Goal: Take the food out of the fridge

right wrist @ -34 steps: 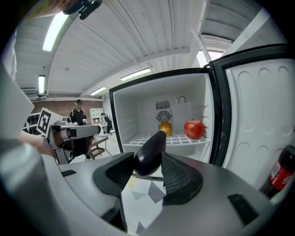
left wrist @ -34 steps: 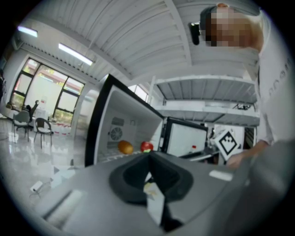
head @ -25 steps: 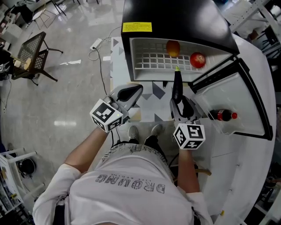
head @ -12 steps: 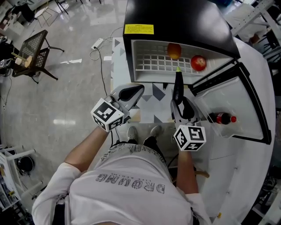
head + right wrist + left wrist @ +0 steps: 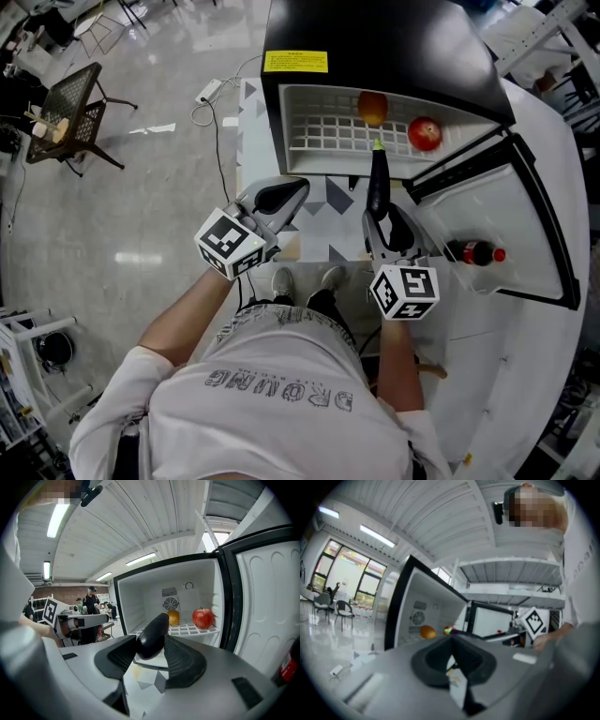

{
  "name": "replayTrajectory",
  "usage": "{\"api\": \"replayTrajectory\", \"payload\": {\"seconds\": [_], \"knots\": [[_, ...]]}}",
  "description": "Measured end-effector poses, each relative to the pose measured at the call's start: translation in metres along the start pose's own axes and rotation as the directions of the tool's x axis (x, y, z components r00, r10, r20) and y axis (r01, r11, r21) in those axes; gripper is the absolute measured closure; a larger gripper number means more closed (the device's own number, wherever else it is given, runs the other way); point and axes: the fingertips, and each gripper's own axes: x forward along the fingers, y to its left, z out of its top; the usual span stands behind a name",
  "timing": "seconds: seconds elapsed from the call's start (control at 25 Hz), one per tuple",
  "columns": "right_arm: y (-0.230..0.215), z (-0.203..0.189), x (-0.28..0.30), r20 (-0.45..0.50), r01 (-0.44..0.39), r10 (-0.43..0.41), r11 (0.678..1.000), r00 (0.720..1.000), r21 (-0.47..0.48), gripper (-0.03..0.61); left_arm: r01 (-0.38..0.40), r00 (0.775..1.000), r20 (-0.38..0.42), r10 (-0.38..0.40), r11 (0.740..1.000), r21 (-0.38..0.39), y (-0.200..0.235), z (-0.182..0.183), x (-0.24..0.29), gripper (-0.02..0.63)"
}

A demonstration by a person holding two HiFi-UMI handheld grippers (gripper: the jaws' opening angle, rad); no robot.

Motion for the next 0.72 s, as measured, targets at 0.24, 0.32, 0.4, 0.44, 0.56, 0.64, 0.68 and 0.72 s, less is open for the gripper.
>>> {"api": "replayTrajectory", "payload": {"seconds": [0.24, 0.32, 0.4, 0.44, 0.56, 0.64, 0.68, 0.72], "knots": [[-0.0009, -0.0008, 0.0025, -0.005, -0.002, 0.002, 1.0, 1.0, 0.0, 0.397, 0.0, 1.0, 0.0, 0.0, 1.0, -0.003, -0.0004, -0.0002, 0.0012, 0.607], [-0.001, -0.0029, 0.0035, -0.011, -0.003, 0.003, 1.0, 1.0, 0.001, 0.397, -0.002, 1.0, -0.002, 0.002, 1.0, -0.005, -0.0001, -0.0006, 0.0013, 0.607], [-0.0006, -0.0042, 0.0039, -0.016, -0.003, 0.003, 1.0, 1.0, 0.001, 0.397, -0.002, 1.0, -0.002, 0.002, 1.0, -0.007, 0.0003, -0.0008, 0.001, 0.607], [-0.0003, -0.0044, 0.0041, -0.017, -0.003, 0.003, 1.0, 1.0, 0.001, 0.397, -0.002, 1.0, -0.003, 0.002, 1.0, -0.008, 0.0005, -0.0009, 0.0007, 0.607], [0.0004, -0.0034, 0.0052, -0.017, -0.007, 0.007, 1.0, 1.0, 0.0, 0.397, -0.003, 1.0, -0.002, 0.003, 1.0, -0.008, 0.0009, -0.0011, 0.0004, 0.607], [0.0004, -0.0026, 0.0059, -0.016, -0.008, 0.008, 1.0, 1.0, -0.002, 0.397, -0.004, 1.0, -0.002, 0.004, 1.0, -0.008, 0.0009, -0.0016, 0.0008, 0.607], [0.0003, -0.0024, 0.0063, -0.015, -0.008, 0.008, 1.0, 1.0, -0.002, 0.397, -0.004, 1.0, -0.002, 0.004, 1.0, -0.008, 0.0011, -0.0019, 0.0009, 0.607], [0.0004, -0.002, 0.0066, -0.015, -0.009, 0.009, 1.0, 1.0, -0.002, 0.397, -0.005, 1.0, -0.002, 0.005, 1.0, -0.009, 0.0014, -0.0021, 0.001, 0.607]]}}
